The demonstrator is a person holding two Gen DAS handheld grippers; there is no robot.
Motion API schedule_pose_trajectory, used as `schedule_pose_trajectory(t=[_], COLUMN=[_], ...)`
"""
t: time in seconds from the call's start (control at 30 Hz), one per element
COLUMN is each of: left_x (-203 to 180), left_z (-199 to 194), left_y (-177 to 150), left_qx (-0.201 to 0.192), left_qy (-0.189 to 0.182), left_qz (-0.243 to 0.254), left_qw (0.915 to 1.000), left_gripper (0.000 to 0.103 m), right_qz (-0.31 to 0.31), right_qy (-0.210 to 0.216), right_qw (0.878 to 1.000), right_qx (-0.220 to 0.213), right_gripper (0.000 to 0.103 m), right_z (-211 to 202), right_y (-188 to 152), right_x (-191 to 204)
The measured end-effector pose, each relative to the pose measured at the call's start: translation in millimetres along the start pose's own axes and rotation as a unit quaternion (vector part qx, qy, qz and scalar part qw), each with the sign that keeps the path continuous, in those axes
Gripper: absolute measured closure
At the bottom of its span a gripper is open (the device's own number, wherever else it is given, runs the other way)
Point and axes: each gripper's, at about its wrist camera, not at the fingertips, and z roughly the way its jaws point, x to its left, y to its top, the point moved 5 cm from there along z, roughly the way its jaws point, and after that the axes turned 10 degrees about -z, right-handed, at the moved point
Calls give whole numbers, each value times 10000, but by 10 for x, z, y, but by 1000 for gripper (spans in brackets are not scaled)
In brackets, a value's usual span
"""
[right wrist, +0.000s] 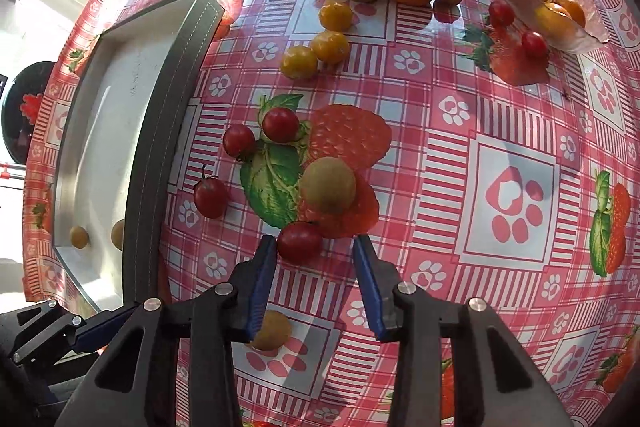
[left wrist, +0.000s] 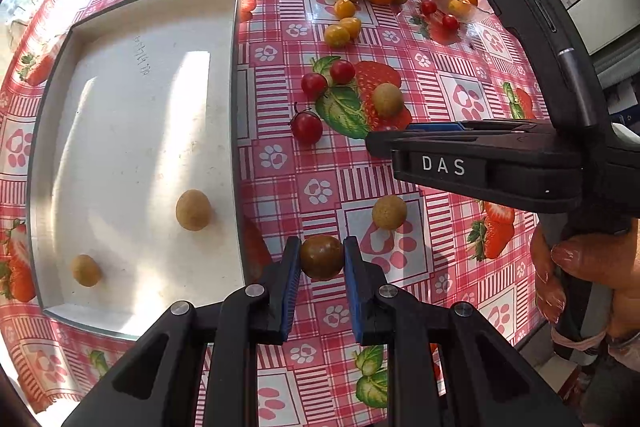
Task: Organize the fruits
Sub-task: 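Carry the dark brown fruit and red cherry tomato over the white tray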
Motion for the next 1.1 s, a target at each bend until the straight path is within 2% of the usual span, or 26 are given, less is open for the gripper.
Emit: schedule_pose_trajectory(t=[0.07, 0.17, 0.3, 0.43, 0.57, 0.83, 1.1], left_x=[24, 73, 160, 299, 549, 1173, 1584], left_z=[-19, -40, -136, -286, -411, -501, -422], left_y=[2, 11, 40, 88, 137, 238, 325], left_qx=[-21, -34, -132, -293, -446, -615, -631], left_qy=[-8, -12, -75, -64, 47, 402, 661], left_qz=[-30, -108, -223, -318, -488, -894, -1063], left_qw=[10000, 9999, 9996, 9990, 9978, 9933, 9901], left_gripper=[80, 80, 80, 80, 80, 80, 80], right_qz=[-192, -202, 104, 58, -99, -557, -848], right_qy=[-125, -258, 41, 215, 436, 853, 877], right_qw=[9997, 9993, 9999, 9998, 9990, 9948, 9924], right_qx=[87, 152, 115, 10, -73, -85, 144], right_gripper=[79, 80, 80, 80, 80, 80, 80], right_z=[31, 36, -28, -242, -333, -142, 57], right_y=[28, 58, 11, 62, 245, 504, 579], right_x=[91, 183, 267, 356, 617, 1280, 1683])
